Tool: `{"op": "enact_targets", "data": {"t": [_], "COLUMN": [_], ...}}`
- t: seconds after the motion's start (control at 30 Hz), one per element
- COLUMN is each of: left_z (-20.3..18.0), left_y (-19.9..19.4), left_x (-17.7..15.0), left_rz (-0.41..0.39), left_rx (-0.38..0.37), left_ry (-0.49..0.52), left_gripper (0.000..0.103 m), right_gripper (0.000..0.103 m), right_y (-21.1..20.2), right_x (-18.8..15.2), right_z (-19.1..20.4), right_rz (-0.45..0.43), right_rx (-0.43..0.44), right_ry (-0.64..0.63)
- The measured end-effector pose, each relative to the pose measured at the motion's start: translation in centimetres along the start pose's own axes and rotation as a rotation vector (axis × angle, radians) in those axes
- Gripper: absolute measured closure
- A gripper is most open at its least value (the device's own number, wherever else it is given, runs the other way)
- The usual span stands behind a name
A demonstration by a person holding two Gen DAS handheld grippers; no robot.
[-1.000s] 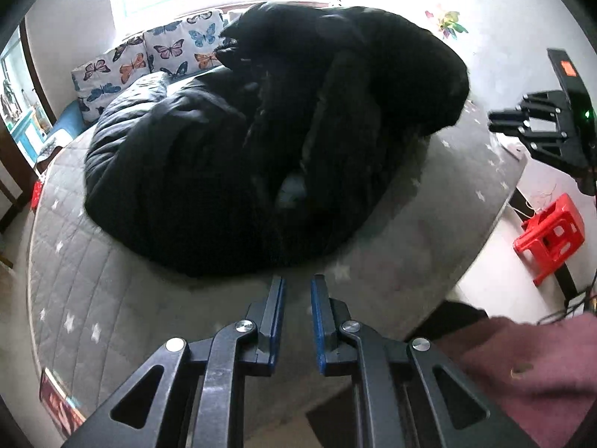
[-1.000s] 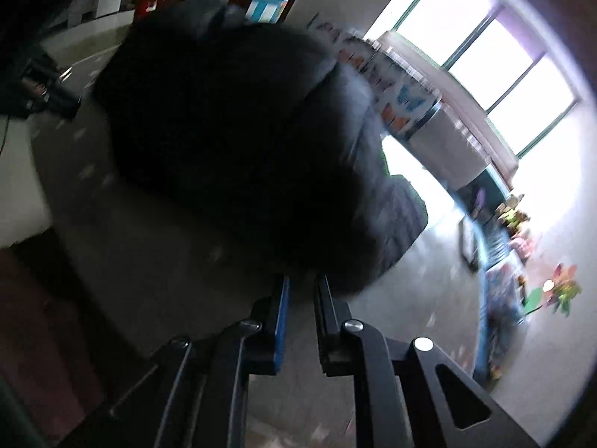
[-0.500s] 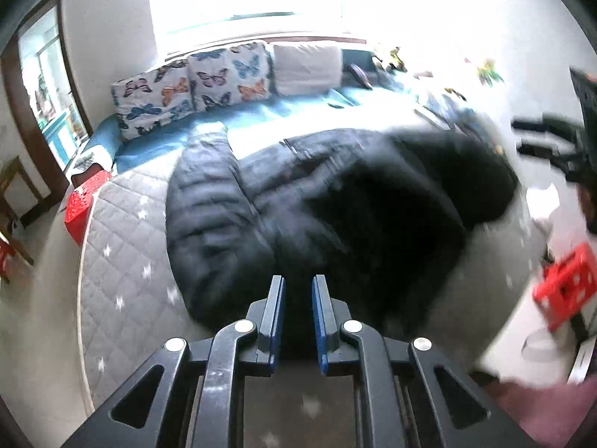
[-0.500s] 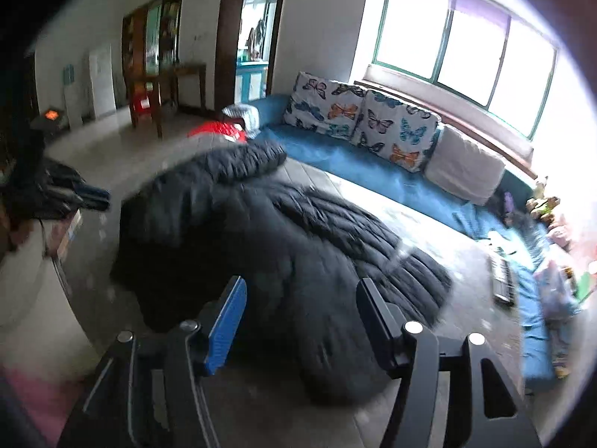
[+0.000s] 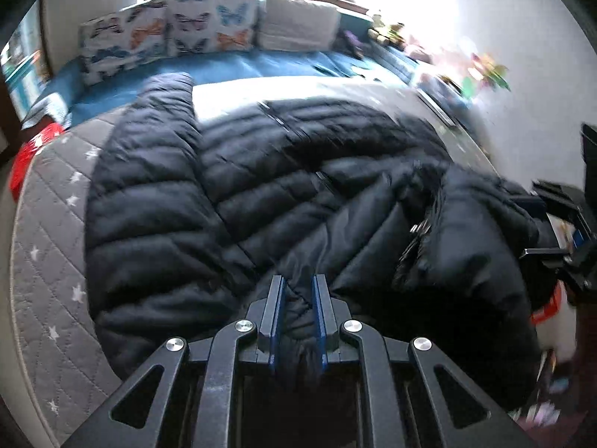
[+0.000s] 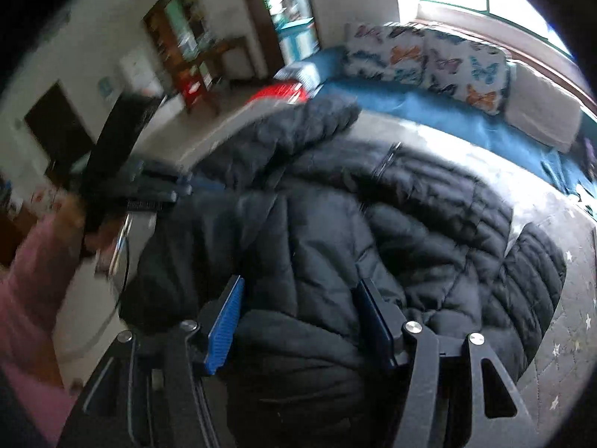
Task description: Fold large clothes
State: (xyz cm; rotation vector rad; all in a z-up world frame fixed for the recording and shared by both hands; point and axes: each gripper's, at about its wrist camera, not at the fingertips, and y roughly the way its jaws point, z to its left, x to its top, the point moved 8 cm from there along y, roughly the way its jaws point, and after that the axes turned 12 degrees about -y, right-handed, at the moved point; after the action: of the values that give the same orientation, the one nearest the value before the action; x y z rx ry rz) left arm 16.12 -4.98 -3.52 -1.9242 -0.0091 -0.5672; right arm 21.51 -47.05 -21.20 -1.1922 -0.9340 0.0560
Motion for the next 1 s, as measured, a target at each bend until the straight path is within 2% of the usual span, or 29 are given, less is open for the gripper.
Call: {"op": "enact_targets", "data": {"t": [0.17, 0.27, 0.37, 0.43, 0.5, 0.63, 0.67, 0.77, 0.87, 1.0], "left_z": [-0.9, -0.7, 0.1, 0.5, 0.5, -1.0, -1.7, -2.8, -3.3, -1.8], "left_y": [-1.4, -1.4, -1.3, -1.8, -3.1, -5.7, -5.9, -3.9, -0.6, 4.2], "left_x": [-6.5, -11.1, -14.4, -15.1, -14.8, -12.3, -11.3, -8.9, -8.4, -11.5], "left_rz": [0.074, 0.13, 0.183, 0.192, 0.17, 0.066, 0.031, 0.012, 0.049, 0.16], "left_rx": [-0.02, 0.044, 0.098, 0.111, 0.111, 0.103, 0.092, 0.071, 0.035, 0.108], "left_ry": [0.112, 0.164, 0.172, 0.162, 0.151, 0.153, 0.148, 0.101, 0.039, 0.025], "left_gripper": [0.086, 0.086, 0.086, 0.086, 0.086, 0.086, 0.086, 0.086, 0.086, 0.086], "right_gripper": [0.036, 0.036, 0.036, 0.036, 0.036, 0.036, 0.036, 0.036, 0.036, 0.036], "right_y": [-0.8, -0.4, 1.0, 1.1, 0.0, -3.1, -3.3, -2.0, 2.4, 6.7], "right_x": [-5.9, -10.4, -14.6, -16.2, -16.0, -11.8, -10.6, -8.5, -8.2, -11.2], "right_z": [2.5, 3.9, 4.0, 4.6, 5.0, 4.9, 4.6, 3.8, 2.9, 3.8], "right_rz": [0.124, 0.224, 0.342, 0.387, 0.376, 0.256, 0.226, 0.168, 0.19, 0.293], "right_rx": [0.048, 0.03, 0.007, 0.005, -0.004, -0.033, -0.05, -0.073, -0.051, -0.008], "right_ry": [-0.053, -0.1, -0.118, -0.142, -0.172, -0.199, -0.198, -0.176, -0.109, -0.065]}}
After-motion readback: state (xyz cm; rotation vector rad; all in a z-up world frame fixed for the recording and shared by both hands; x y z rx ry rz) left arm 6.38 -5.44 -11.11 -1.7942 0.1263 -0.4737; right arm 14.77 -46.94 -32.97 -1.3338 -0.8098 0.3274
